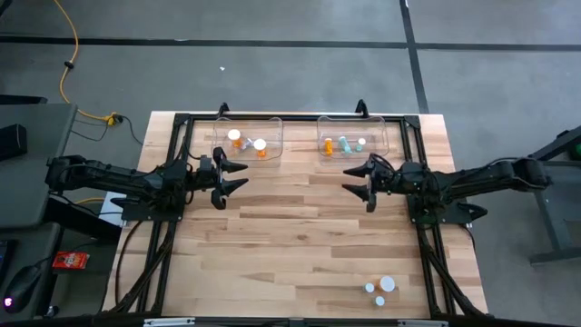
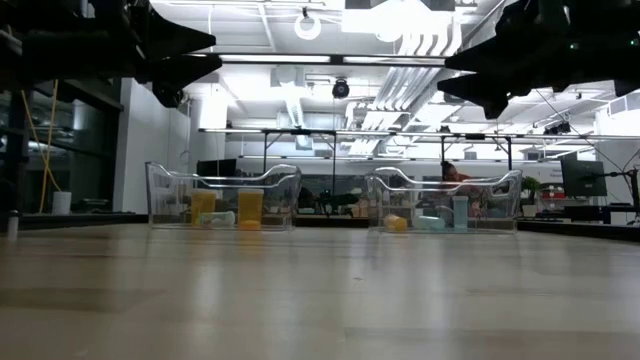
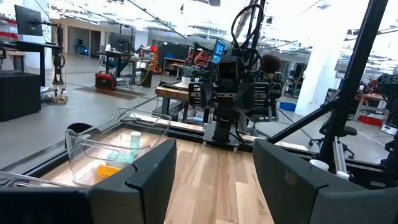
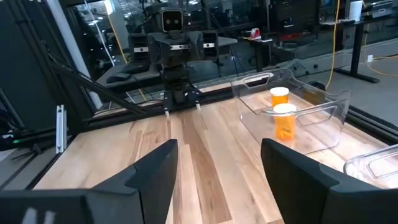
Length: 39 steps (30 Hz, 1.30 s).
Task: Pick and place medicine bottles into bin by pill shape (circle, oval)
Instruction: Put the orange capsule bottle into the left transparent bin
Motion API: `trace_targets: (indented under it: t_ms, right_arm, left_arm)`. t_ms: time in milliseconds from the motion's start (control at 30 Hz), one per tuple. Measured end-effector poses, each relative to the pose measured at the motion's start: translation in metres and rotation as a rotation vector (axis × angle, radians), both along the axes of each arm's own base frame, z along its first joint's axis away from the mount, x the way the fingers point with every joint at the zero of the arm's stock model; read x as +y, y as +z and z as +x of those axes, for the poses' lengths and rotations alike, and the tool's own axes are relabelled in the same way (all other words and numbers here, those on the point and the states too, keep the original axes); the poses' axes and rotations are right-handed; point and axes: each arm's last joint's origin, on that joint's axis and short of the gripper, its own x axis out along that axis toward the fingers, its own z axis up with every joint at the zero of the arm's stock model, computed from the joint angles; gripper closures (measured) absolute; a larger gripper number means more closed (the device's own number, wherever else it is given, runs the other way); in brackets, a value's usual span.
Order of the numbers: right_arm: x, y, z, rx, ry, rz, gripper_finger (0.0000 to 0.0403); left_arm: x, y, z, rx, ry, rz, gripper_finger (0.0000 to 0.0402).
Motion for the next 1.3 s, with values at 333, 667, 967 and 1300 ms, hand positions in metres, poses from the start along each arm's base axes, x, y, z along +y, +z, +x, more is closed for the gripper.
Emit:
trace_targets:
  t_ms: [333,667,967,1300]
  right_arm:
    - [0.024,0.014,0.008,0.199,0.047,0.088,0.0178]
    - [0.110,0.046,0.012,0.648,-0.037,0.008,0.0178]
    - [0.170,0.052,0.011,0.703,0.070,0.062,0.0178]
    - [0.180,0.044,0.008,0.778,0.055,0.194,0.0165]
  left_arm:
    - [0.000,0.000,0.000,0.000,0.003,0.001,0.0200]
    - [0.000,0.000,0.000,0.001,0.003,0.000,0.0200]
    - [0.000,0.000,0.000,0.000,0.002,-0.006,0.0200]
    - [0.000,0.000,0.000,0.004,0.005,0.013,0.0200]
